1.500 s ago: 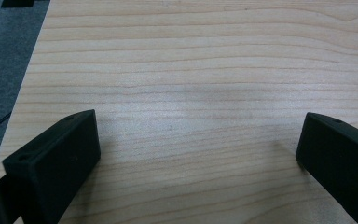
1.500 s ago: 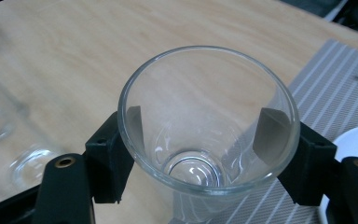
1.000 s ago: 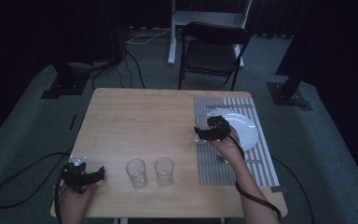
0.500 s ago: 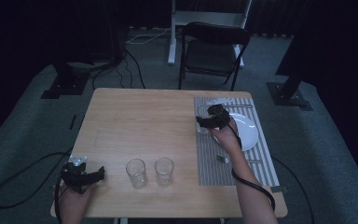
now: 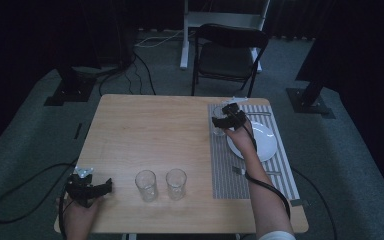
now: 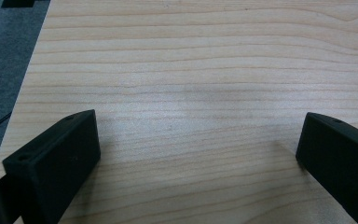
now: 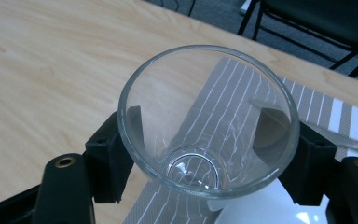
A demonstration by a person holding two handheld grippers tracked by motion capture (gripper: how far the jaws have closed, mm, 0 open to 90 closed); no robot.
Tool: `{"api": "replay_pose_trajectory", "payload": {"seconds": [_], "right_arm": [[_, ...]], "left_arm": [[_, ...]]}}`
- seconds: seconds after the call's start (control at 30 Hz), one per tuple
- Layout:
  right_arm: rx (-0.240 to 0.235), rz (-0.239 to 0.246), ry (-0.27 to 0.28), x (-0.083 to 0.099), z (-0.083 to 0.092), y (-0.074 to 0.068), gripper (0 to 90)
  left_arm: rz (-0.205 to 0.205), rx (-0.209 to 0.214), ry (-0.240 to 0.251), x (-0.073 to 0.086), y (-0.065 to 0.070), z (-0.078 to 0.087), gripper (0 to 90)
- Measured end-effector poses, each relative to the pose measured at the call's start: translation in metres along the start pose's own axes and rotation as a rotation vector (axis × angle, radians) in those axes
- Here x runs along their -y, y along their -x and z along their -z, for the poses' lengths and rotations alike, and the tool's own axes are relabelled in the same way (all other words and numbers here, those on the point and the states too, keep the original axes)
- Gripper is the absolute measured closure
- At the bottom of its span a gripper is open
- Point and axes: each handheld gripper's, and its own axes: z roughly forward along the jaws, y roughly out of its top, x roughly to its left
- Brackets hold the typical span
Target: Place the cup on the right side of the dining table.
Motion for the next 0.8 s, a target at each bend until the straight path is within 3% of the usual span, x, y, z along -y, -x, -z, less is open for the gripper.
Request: {"api": "replay_pose_trajectory", "payload": {"seconds": [0.2,0.3,0.43,0.73,0.8], "right_arm": [[0.022,-0.034,-0.005,-0.012,-0.013,0.005,29.0],[0.038,-0.030,-0.017,-0.012,-0.019,0.005,29.1],[0.052,-0.065,-0.040,-0.012,-0.030,0.010,29.1],[0.058,-0.103,-0.067,-0.002,-0.049,0.016,29.0],[0.052,-0.113,-0.040,0.003,-0.048,0.016,29.0]], "left_arm": [[0.000,0.000,0.000,0.000,0.000,0.000,0.0],[0.000,0.000,0.000,0.000,0.000,0.000,0.0],[0.000,0.000,0.000,0.000,0.000,0.000,0.0],[0.000,0.000,0.000,0.000,0.000,0.000,0.0],[0.001,-0.001,0.000,0.000,0.000,0.000,0.0]]}}
